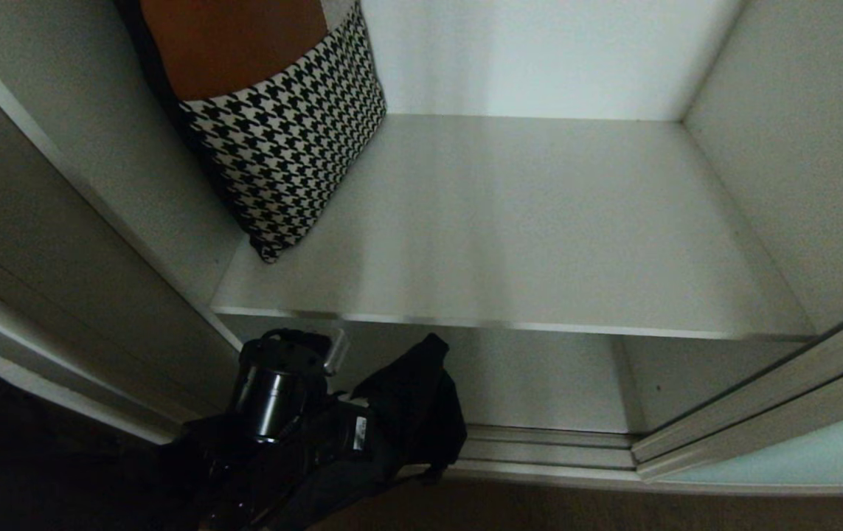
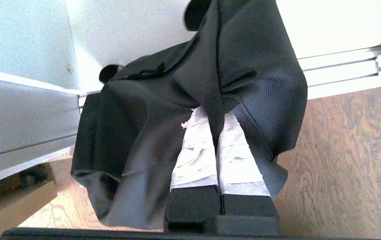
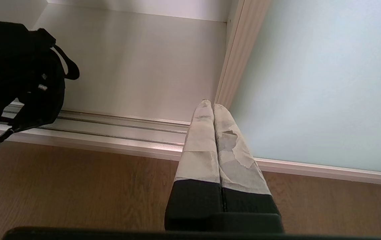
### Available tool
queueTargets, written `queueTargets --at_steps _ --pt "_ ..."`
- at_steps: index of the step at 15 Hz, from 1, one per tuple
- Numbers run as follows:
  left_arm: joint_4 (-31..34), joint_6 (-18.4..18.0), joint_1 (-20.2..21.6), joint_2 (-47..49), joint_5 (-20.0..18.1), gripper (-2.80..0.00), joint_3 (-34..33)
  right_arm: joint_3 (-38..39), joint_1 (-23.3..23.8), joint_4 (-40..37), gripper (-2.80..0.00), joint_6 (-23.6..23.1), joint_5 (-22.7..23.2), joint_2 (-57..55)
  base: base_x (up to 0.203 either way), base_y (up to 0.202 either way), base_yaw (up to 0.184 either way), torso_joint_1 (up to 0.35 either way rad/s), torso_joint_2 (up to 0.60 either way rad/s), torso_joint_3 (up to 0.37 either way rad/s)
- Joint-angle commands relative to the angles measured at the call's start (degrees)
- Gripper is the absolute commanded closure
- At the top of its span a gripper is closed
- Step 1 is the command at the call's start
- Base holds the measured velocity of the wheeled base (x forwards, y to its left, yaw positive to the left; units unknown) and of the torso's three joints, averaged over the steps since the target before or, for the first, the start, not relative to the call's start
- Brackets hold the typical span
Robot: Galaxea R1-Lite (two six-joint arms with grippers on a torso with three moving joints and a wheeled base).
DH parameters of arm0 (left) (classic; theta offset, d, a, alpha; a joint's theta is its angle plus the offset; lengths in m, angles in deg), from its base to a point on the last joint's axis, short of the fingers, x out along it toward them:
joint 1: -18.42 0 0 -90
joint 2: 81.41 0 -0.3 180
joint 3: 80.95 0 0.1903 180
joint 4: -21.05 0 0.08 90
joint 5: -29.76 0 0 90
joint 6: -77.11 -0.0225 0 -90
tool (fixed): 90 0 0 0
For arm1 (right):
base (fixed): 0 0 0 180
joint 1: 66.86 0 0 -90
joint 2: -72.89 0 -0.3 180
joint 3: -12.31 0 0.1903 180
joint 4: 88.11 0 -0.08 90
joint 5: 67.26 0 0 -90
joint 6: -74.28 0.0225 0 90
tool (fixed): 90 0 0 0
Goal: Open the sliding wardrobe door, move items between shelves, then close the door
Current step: Place the bag on the higher shelf
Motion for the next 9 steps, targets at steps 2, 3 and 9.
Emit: queueTargets --at_steps 2,3,9 --pt "-0.22 0.05 -0.46 -1.22 0.08 0.0 0.0 0.0 0.0 0.08 0.0 0.02 0.0 0.01 0.0 0.0 0.0 0.0 0.0 0.0" --pt "0.07 -0.08 -0.46 -1.92 0.08 0.0 -0.02 0.0 0.0 0.0 0.0 -0.01 0.0 0.01 0.0 0.0 0.0 0.0 0.0 0.0" --pt "0.75 0.12 -0.38 -2.36 0.17 0.0 -0.41 0.0 0.0 0.0 0.0 0.0 0.0 0.01 -0.07 0.0 0.0 0.001 0.0 0.002"
